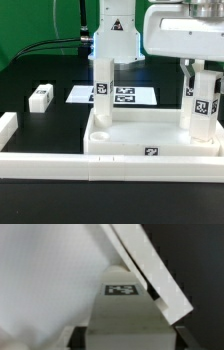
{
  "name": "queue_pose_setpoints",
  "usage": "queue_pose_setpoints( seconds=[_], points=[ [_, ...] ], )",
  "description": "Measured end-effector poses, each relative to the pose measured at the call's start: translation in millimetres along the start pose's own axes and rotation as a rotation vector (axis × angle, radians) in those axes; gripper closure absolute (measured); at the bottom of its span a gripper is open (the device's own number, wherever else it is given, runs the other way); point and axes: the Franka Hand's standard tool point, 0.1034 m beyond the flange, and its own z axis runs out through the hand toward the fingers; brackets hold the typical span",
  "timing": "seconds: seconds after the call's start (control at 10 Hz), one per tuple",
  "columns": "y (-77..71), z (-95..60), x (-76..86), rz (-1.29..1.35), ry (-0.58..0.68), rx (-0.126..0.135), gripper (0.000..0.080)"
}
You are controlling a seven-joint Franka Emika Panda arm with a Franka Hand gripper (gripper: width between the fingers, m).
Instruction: Assemble desk
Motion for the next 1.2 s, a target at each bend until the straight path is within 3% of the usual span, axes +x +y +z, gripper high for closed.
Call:
queue_pose_setpoints(
  seconds=[0.5, 0.9, 1.0, 1.1, 1.2],
  points=[
    [-0.1, 1.0, 0.1, 0.590, -0.027, 0.024, 0.0512],
    [0.0, 1.6, 0.4, 0.694, -0.028, 0.023, 0.0511],
    [0.2, 1.7, 0.6, 0.658, -0.028, 0.023, 0.0322],
    [0.8, 0.8, 1.9, 0.600, -0.028, 0.020, 0.0322],
    [0.1, -0.1, 2.2, 0.517, -0.027, 0.019, 0.0183]
  ],
)
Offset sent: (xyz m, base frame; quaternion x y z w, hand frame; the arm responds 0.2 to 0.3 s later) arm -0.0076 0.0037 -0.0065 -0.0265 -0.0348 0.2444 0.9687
